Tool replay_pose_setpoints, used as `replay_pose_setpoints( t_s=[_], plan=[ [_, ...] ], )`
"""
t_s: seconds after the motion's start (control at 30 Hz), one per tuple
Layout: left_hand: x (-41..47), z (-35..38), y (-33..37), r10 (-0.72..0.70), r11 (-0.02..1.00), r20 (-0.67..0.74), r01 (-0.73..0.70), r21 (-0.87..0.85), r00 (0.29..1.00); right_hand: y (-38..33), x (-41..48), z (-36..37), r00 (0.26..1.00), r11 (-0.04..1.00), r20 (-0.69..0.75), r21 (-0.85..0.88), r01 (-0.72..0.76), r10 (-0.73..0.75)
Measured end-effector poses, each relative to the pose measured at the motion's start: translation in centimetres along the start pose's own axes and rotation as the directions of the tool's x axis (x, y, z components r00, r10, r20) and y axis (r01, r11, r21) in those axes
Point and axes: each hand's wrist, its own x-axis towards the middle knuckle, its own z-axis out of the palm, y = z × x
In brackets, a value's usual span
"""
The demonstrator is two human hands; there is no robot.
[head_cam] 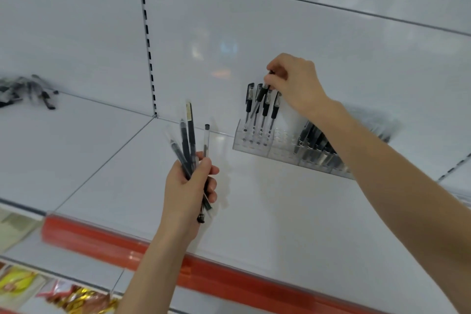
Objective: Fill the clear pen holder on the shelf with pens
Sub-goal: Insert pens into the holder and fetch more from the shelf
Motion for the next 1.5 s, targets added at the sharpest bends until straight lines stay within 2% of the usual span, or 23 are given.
replay_pose_setpoints(
  t_s=[0.13,0.27,0.37,0.43,0.53,0.6,0.67,0.7,0.87,0.9,0.93,1.0,1.03,1.07,1.13,1.17,1.2,1.27,1.33,1.37,1.43,1.5],
  plan=[
    [0.1,0.3,0.0,-0.011,1.000,-0.002,0.011,0.014,1.000,0.3,-0.1,2.2,0.995,0.999,0.099,-0.040,-0.001,0.005],
    [0.1,0.3,0.1,-0.008,1.000,-0.003,0.008,0.018,1.000,0.9,0.1,3.7,0.998,0.999,0.056,-0.048,-0.012,0.014],
    [0.0,0.3,0.2,-0.015,1.000,0.008,0.015,0.011,1.000,1.1,-0.3,4.0,0.997,0.999,0.075,-0.030,-0.019,0.021],
    [-0.1,0.4,0.3,-0.035,0.999,0.023,0.035,-0.004,0.999,0.8,-1.4,3.4,0.995,0.995,0.050,0.050,-0.088,0.086],
    [-0.3,0.7,0.4,-0.062,0.998,0.062,0.063,-0.024,0.996,-0.4,-4.1,2.1,0.985,0.942,-0.035,0.300,-0.148,0.166],
    [-0.4,1.2,0.5,-0.069,0.997,0.103,0.070,-0.014,0.992,-1.7,-5.9,1.6,0.969,0.888,0.125,0.390,-0.244,0.211],
    [-0.6,1.9,0.4,-0.083,0.996,0.153,0.084,-0.003,0.985,-2.4,-7.3,1.6,0.916,0.833,0.332,0.422,-0.358,0.225],
    [-0.7,2.3,0.4,-0.094,0.995,0.178,0.096,-0.002,0.980,-2.4,-7.5,1.6,0.905,0.802,0.366,0.460,-0.380,0.219],
    [-1.1,2.3,0.3,-0.115,0.993,0.231,0.116,0.010,0.966,-0.4,-7.0,-0.1,0.911,0.612,0.176,0.692,-0.384,0.373],
    [-1.1,2.2,0.3,-0.111,0.994,0.230,0.111,0.013,0.967,0.1,-7.0,-0.1,0.910,0.614,0.156,0.692,-0.379,0.385],
    [-1.1,2.2,0.4,-0.106,0.994,0.229,0.107,0.010,0.968,0.6,-7.2,-0.1,0.919,0.674,0.125,0.644,-0.362,0.374],
    [-1.1,2.3,0.5,-0.093,0.996,0.226,0.093,0.012,0.970,1.2,-8.2,0.5,0.972,0.912,-0.020,0.352,-0.211,0.233],
    [-1.0,2.3,0.5,-0.088,0.996,0.221,0.087,0.016,0.971,1.4,-8.8,0.8,0.991,0.983,-0.108,0.173,-0.063,0.082],
    [-1.0,2.3,0.5,-0.084,0.996,0.214,0.082,0.019,0.973,1.6,-9.4,1.1,0.983,0.994,-0.157,0.026,0.106,-0.100],
    [-0.8,2.2,0.5,-0.082,0.997,0.203,0.079,0.023,0.976,2.0,-10.4,1.9,0.905,0.907,-0.103,-0.138,0.397,-0.412],
    [-0.8,2.2,0.6,-0.081,0.997,0.201,0.077,0.025,0.976,2.3,-10.7,2.3,0.859,0.849,-0.043,-0.186,0.496,-0.511],
    [-0.8,2.2,0.6,-0.080,0.997,0.201,0.076,0.030,0.976,2.5,-11.0,2.8,0.821,0.799,0.011,-0.221,0.559,-0.571],
    [-0.9,2.2,0.6,-0.082,0.996,0.192,0.077,0.036,0.978,2.7,-11.1,3.4,0.792,0.756,0.077,-0.252,0.603,-0.606],
    [-0.9,2.1,0.6,-0.086,0.996,0.170,0.083,0.024,0.982,2.6,-10.7,3.5,0.810,0.779,0.085,-0.234,0.582,-0.580],
    [-0.9,2.0,0.7,-0.084,0.996,0.153,0.083,0.014,0.985,2.5,-10.3,3.4,0.848,0.831,0.057,-0.176,0.528,-0.527],
    [-0.8,1.7,0.7,-0.073,0.997,0.108,0.073,0.004,0.991,2.0,-9.0,2.6,0.958,0.959,-0.075,0.030,0.280,-0.277],
    [-0.7,1.3,0.7,-0.057,0.998,0.068,0.057,0.013,0.996,1.9,-7.1,1.7,0.986,0.974,-0.165,0.227,0.018,0.020]
  ],
)
